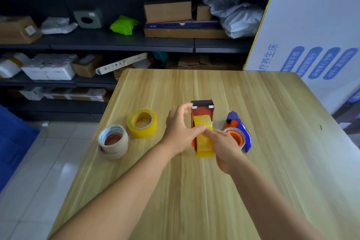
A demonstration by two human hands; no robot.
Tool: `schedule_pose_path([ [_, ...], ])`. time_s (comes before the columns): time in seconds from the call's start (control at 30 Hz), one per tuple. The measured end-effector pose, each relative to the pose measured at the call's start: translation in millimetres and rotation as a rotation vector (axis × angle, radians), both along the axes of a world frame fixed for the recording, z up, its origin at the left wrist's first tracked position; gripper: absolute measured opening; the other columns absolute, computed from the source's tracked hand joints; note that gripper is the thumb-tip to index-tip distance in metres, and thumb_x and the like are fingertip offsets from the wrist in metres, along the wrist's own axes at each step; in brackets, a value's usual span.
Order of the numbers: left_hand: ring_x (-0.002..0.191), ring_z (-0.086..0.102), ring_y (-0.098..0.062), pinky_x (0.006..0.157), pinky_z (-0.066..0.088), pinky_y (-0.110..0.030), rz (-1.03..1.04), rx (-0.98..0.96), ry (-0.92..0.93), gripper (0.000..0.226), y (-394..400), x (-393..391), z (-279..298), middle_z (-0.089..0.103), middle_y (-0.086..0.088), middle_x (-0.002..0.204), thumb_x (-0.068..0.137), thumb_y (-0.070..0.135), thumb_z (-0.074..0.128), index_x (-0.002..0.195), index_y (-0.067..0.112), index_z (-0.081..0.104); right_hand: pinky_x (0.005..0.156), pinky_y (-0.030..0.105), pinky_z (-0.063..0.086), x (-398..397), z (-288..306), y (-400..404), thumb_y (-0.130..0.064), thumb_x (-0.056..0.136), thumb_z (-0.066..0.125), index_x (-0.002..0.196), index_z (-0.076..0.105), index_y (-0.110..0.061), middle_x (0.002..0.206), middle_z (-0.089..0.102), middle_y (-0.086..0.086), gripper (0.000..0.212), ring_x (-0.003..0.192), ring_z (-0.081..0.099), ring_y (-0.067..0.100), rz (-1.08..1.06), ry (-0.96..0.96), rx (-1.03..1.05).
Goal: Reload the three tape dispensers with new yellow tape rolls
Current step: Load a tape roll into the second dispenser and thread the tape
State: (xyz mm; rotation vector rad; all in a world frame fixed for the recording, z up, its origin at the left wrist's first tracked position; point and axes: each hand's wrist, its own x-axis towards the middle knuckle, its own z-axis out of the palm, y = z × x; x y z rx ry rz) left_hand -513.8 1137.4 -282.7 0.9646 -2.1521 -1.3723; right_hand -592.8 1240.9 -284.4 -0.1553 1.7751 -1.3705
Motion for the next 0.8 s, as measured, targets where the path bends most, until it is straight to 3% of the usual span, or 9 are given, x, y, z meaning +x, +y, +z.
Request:
schedule_pose_path([
  [0.1, 0.113, 0.038, -0.013, 0.080, 0.022, 0.005, -0.090, -0.271, -0.044, 0.019, -13, -9, 20, 0.050, 0.006, 0.110, 0.079, 0.025, 0.073, 0.097, 0.021, 0.069, 0.084, 0.031, 0.046, 1, 10, 6, -0.030, 0.093, 0.060, 0.108, 0.062, -0.017, 0.093, 0.063, -0.003, 0.021, 0.089, 0.058, 0.013, 0.068, 0.058, -0.005],
  [0.13, 0.111, 0.038, -0.012, 0.076, 0.022, 0.006, -0.086, -0.309, -0.040, 0.008, -18, -12, 24, 0.052, 0.005, 0.108, 0.081, 0.024, 0.071, 0.087, 0.019, 0.070, 0.077, 0.029, 0.044, 2, 13, 9, -0.027, 0.093, 0.059, 0.096, 0.062, -0.019, 0.086, 0.061, -0.005, 0.010, 0.081, 0.056, 0.010, 0.081, 0.073, -0.007],
  [0.23, 0.109, 0.048, -0.015, 0.083, 0.032, -0.012, -0.033, -0.288, -0.009, 0.011, -35, -17, 29, 0.055, 0.002, 0.107, 0.083, 0.023, 0.068, 0.074, 0.022, 0.062, 0.065, 0.023, 0.042, 4, 22, 15, -0.023, 0.095, 0.054, 0.075, 0.056, -0.023, 0.075, 0.054, -0.007, 0.020, 0.069, 0.049, 0.006, 0.128, 0.147, -0.022],
  [0.33, 0.090, 0.060, -0.016, 0.078, 0.049, -0.029, -0.007, -0.084, 0.000, 0.017, -45, -20, 36, 0.063, -0.001, 0.092, 0.088, 0.022, 0.062, 0.072, 0.024, 0.055, 0.060, 0.021, 0.040, 5, 27, 18, -0.023, 0.094, 0.052, 0.094, 0.062, -0.004, 0.075, 0.056, -0.001, 0.021, 0.065, 0.049, 0.007, 0.181, 0.236, -0.014],
  [0.4, 0.071, 0.056, -0.012, 0.060, 0.050, -0.023, 0.011, 0.004, 0.016, 0.017, -49, -19, 40, 0.056, 0.003, 0.074, 0.090, 0.020, 0.060, 0.074, 0.021, 0.054, 0.062, 0.024, 0.040, 6, 28, 18, -0.023, 0.093, 0.052, 0.106, 0.064, -0.002, 0.078, 0.056, 0.003, 0.028, 0.067, 0.049, 0.009, 0.202, 0.281, -0.010],
  [0.47, 0.067, 0.053, -0.011, 0.050, 0.044, -0.015, 0.049, 0.029, 0.013, 0.016, -52, -18, 42, 0.052, 0.003, 0.071, 0.089, 0.020, 0.061, 0.074, 0.019, 0.055, 0.063, 0.024, 0.041, 6, 30, 20, -0.025, 0.093, 0.053, 0.107, 0.066, -0.006, 0.078, 0.057, 0.002, 0.027, 0.068, 0.051, 0.009, 0.224, 0.307, 0.000],
  [0.6, 0.072, 0.055, -0.014, 0.057, 0.047, -0.022, 0.114, 0.019, -0.004, 0.012, -52, -18, 35, 0.058, 0.000, 0.077, 0.087, 0.020, 0.063, 0.077, 0.015, 0.060, 0.060, 0.018, 0.045, 6, 34, 21, -0.041, 0.092, 0.057, 0.080, 0.060, -0.030, 0.076, 0.061, -0.007, 0.017, 0.067, 0.057, 0.006, 0.279, 0.313, 0.040],
  [0.7, 0.079, 0.061, -0.021, 0.074, 0.055, -0.039, 0.203, 0.092, 0.025, 0.015, -52, -18, 29, 0.065, -0.004, 0.081, 0.085, 0.020, 0.065, 0.072, 0.016, 0.059, 0.057, 0.017, 0.045, 4, 40, 15, -0.055, 0.087, 0.057, 0.072, 0.054, -0.030, 0.072, 0.060, -0.008, 0.030, 0.061, 0.057, 0.007, 0.335, 0.352, 0.141],
  [0.8, 0.082, 0.064, -0.025, 0.080, 0.057, -0.046, 0.247, 0.145, 0.034, 0.016, -52, -19, 28, 0.067, -0.007, 0.084, 0.084, 0.020, 0.066, 0.071, 0.017, 0.058, 0.057, 0.020, 0.044, 4, 43, 8, -0.061, 0.085, 0.055, 0.070, 0.052, -0.026, 0.070, 0.058, -0.006, 0.037, 0.060, 0.055, 0.007, 0.327, 0.360, 0.224],
])
